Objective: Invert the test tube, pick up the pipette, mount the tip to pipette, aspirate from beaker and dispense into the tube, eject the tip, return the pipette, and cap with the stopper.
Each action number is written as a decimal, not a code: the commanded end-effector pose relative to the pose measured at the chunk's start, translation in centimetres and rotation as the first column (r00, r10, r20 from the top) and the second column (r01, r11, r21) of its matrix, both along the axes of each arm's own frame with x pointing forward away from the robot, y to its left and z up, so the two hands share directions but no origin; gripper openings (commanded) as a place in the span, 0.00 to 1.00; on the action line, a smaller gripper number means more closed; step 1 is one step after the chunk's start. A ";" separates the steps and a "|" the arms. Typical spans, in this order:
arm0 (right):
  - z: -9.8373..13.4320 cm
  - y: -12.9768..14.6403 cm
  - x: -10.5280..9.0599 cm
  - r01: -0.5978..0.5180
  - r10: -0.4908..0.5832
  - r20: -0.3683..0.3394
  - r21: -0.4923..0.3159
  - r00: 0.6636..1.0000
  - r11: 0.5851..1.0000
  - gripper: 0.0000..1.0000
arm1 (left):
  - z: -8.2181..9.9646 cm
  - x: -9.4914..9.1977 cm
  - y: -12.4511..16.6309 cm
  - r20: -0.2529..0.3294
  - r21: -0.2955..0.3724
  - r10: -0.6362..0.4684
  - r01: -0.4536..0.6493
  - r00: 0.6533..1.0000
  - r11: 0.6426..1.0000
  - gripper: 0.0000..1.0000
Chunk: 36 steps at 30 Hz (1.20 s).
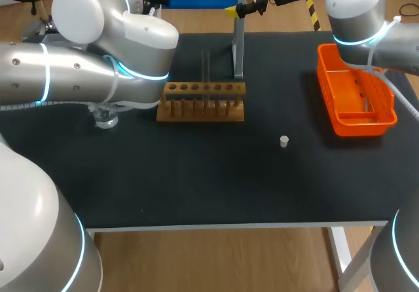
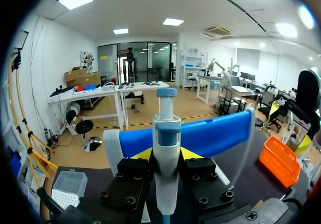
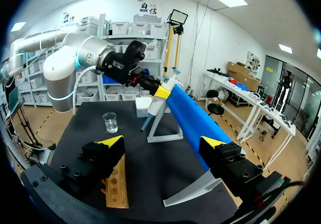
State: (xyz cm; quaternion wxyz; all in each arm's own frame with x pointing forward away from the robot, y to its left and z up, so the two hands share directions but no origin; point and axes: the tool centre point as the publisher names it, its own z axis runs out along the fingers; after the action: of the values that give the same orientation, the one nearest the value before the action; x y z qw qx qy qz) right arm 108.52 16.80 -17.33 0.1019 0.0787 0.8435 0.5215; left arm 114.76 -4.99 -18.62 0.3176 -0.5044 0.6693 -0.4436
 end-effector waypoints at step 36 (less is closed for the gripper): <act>0.1 -0.1 0.2 -0.005 0.005 -0.004 -0.004 1.000 1.000 1.00 | -0.7 1.9 -0.1 -0.094 0.069 0.026 -0.020 0.995 0.997 0.00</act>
State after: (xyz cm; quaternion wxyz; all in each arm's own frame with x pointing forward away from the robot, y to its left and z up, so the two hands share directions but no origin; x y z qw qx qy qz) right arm 108.52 16.80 -17.33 0.1019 0.0787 0.8435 0.5215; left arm 116.25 -4.77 -19.83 0.3114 -0.5159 0.6857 -0.4082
